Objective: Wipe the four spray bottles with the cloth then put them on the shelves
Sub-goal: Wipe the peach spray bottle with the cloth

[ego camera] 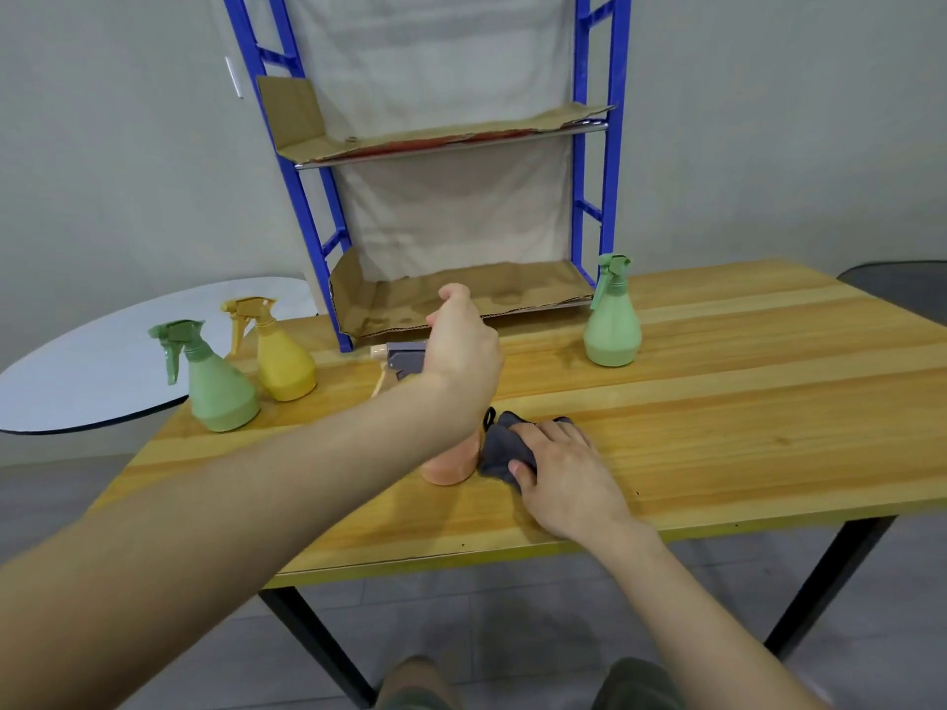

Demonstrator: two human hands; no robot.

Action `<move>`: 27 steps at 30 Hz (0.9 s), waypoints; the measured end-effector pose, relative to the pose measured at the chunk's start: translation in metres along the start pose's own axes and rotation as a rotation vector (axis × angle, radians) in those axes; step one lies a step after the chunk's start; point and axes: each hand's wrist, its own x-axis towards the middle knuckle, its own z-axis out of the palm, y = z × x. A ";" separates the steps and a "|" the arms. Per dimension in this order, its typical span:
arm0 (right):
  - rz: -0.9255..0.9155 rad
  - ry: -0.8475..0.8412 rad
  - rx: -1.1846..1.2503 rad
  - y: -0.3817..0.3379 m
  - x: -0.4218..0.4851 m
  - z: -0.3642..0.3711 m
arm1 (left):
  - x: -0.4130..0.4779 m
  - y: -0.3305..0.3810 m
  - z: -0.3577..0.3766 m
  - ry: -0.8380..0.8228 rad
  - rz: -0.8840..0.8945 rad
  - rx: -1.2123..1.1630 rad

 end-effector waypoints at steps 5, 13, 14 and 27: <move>0.005 0.004 0.017 0.001 0.000 0.003 | 0.015 0.008 0.006 -0.045 0.065 0.008; -0.020 0.015 0.027 0.004 -0.002 0.004 | 0.014 0.028 0.013 -0.071 0.201 0.122; -0.022 0.018 0.030 0.005 -0.002 0.004 | 0.015 0.028 0.016 -0.091 0.191 0.118; 0.059 0.121 0.394 0.010 -0.013 0.000 | 0.003 -0.016 0.067 0.228 0.198 -0.202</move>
